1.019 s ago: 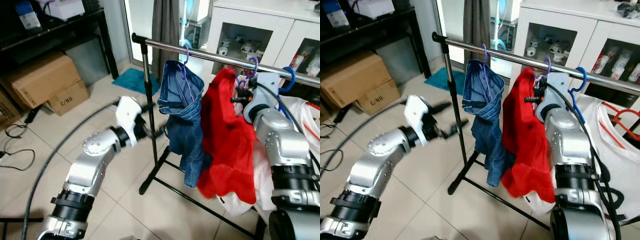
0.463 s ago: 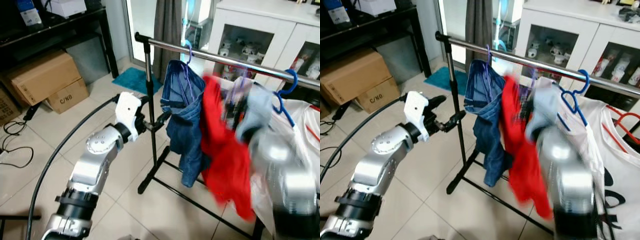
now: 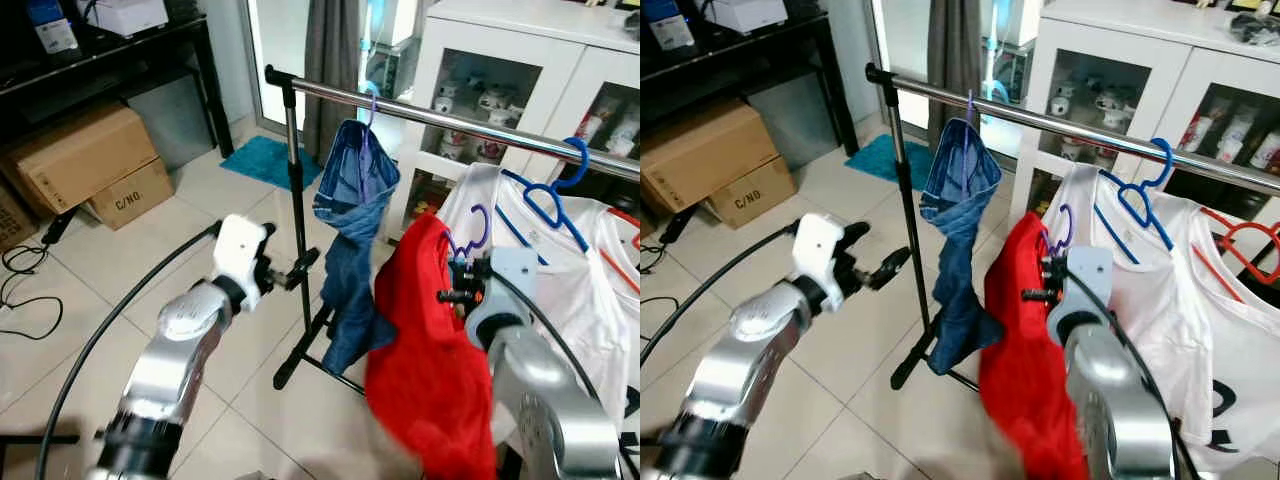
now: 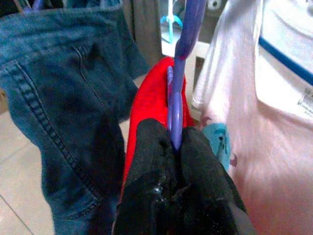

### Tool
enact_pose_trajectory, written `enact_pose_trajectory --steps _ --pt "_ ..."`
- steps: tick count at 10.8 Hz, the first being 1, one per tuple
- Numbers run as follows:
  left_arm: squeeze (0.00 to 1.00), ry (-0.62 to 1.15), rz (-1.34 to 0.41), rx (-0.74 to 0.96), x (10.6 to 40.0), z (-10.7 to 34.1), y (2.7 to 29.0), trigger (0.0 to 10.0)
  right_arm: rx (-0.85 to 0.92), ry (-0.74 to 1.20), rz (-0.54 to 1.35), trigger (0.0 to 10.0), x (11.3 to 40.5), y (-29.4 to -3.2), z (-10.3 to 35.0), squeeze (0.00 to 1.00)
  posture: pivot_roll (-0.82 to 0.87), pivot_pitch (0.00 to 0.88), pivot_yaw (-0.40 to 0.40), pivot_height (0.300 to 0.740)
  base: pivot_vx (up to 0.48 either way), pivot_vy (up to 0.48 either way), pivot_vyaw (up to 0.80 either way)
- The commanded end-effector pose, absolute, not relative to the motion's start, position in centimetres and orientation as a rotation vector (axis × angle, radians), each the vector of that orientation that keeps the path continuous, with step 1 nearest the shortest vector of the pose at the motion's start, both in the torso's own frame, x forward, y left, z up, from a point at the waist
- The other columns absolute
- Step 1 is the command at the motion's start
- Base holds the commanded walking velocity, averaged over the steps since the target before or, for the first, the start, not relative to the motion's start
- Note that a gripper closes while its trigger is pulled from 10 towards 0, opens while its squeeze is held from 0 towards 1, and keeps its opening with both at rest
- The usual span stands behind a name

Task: Hang hanger

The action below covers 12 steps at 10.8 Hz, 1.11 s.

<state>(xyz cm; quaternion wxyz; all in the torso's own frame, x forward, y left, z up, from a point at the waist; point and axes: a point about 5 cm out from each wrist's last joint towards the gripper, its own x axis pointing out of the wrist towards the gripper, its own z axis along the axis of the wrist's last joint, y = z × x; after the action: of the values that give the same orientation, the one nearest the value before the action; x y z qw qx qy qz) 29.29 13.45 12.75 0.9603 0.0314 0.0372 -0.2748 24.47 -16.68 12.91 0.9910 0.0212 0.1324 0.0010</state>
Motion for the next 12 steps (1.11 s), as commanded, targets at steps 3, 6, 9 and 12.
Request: enact_pose_trajectory --steps 3,6,9,12 --pt "0.00 0.077 -0.558 0.078 29.2 13.0 13.5 10.0 0.063 0.205 0.016 0.0 23.7 -16.5 14.0 0.00 -0.18 0.000 0.056 0.740 -0.099 0.000 0.00" --pt "0.00 0.074 -0.557 0.066 28.5 13.3 13.3 10.0 0.063 0.216 0.054 0.3 23.8 -16.0 13.7 0.00 -0.15 0.000 0.027 0.740 -0.331 0.000 0.00" --pt "0.00 0.086 -0.517 0.050 27.7 12.9 13.7 10.0 0.036 0.233 0.114 0.4 24.2 -15.6 13.8 0.00 -0.16 0.000 -0.022 0.740 -0.330 0.000 0.00" --pt "0.00 0.089 -0.478 0.043 27.0 12.7 14.3 10.0 0.035 0.259 0.124 0.3 23.8 -15.8 13.2 0.00 -0.14 0.000 -0.043 0.740 -0.102 0.000 0.00"
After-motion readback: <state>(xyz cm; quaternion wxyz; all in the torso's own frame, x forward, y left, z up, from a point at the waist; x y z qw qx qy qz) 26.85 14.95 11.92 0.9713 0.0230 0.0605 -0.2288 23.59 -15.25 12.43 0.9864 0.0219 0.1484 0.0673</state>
